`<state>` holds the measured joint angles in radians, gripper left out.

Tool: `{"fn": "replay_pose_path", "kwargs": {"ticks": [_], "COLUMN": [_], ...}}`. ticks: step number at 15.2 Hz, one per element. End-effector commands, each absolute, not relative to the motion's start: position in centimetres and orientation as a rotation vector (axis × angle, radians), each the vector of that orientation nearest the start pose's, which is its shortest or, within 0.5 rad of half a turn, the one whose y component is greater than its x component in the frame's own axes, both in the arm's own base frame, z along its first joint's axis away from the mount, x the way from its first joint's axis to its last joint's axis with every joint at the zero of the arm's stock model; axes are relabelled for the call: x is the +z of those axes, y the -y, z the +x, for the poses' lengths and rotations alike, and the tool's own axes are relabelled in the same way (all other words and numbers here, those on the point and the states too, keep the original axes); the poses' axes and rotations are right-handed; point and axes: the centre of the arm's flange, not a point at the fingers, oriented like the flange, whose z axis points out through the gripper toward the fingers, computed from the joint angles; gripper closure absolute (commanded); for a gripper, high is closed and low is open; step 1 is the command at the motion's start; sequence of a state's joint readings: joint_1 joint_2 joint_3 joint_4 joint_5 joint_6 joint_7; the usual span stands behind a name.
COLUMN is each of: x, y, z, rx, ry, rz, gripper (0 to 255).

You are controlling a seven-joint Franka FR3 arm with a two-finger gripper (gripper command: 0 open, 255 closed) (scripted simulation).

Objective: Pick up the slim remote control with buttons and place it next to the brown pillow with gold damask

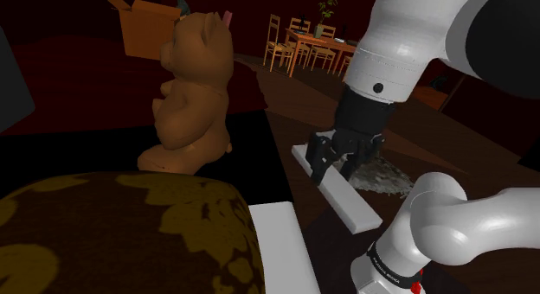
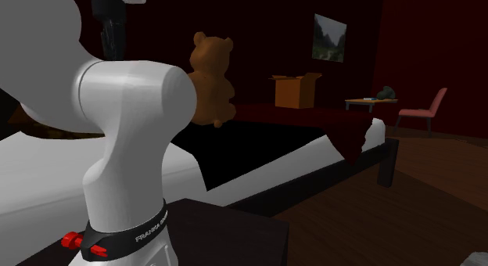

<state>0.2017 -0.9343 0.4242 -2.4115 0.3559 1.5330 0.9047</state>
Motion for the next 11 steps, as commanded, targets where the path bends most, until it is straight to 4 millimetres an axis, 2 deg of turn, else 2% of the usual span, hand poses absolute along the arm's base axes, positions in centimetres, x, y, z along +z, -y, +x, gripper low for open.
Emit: {"fn": "replay_pose_path", "kwargs": {"ticks": [1, 11], "x": [56.1, 50.8], "y": [-23.3, -23.3], "z": [18.9, 18.9], "rx": [0.008, 0.008], "ry": [-0.657, -0.657], "rz": [-3.052, -3.052], "gripper": [255, 255]}}
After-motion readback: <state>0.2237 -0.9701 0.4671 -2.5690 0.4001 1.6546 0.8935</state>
